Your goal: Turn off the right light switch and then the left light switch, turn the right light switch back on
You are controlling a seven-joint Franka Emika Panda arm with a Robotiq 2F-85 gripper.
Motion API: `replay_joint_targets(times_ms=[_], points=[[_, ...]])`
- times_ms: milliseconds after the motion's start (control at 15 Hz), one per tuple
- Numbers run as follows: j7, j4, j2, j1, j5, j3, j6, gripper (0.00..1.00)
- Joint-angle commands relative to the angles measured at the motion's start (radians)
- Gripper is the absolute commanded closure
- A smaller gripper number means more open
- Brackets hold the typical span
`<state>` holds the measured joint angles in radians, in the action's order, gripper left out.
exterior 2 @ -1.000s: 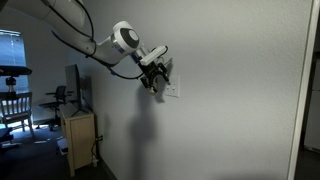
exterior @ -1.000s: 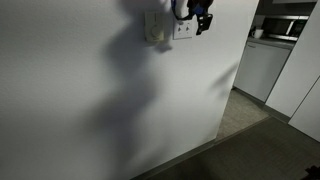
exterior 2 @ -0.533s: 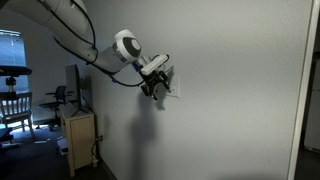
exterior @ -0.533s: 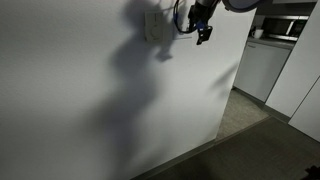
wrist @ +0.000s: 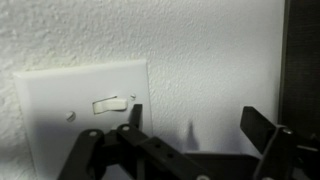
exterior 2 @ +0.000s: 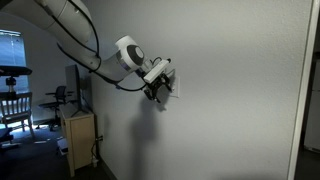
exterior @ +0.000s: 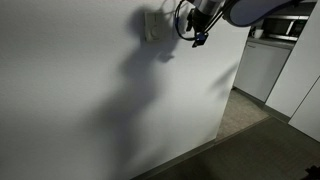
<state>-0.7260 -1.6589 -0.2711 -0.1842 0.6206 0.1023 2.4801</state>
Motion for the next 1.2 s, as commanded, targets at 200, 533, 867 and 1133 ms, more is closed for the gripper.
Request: replay_joint_targets(times_ms=[200, 533, 867, 1133], points=[[0.050, -0.028, 0.023, 0.003, 0.174, -0.009, 0.044, 0.00], [0.072, -0.020, 0.000, 0.014, 0.240, -0.006, 0.087, 0.00], [0.079, -0.018, -0.008, 0.018, 0.266, -0.006, 0.091, 0.00], [0.081, -0.018, -0.010, 0.021, 0.272, -0.006, 0.095, 0.00]])
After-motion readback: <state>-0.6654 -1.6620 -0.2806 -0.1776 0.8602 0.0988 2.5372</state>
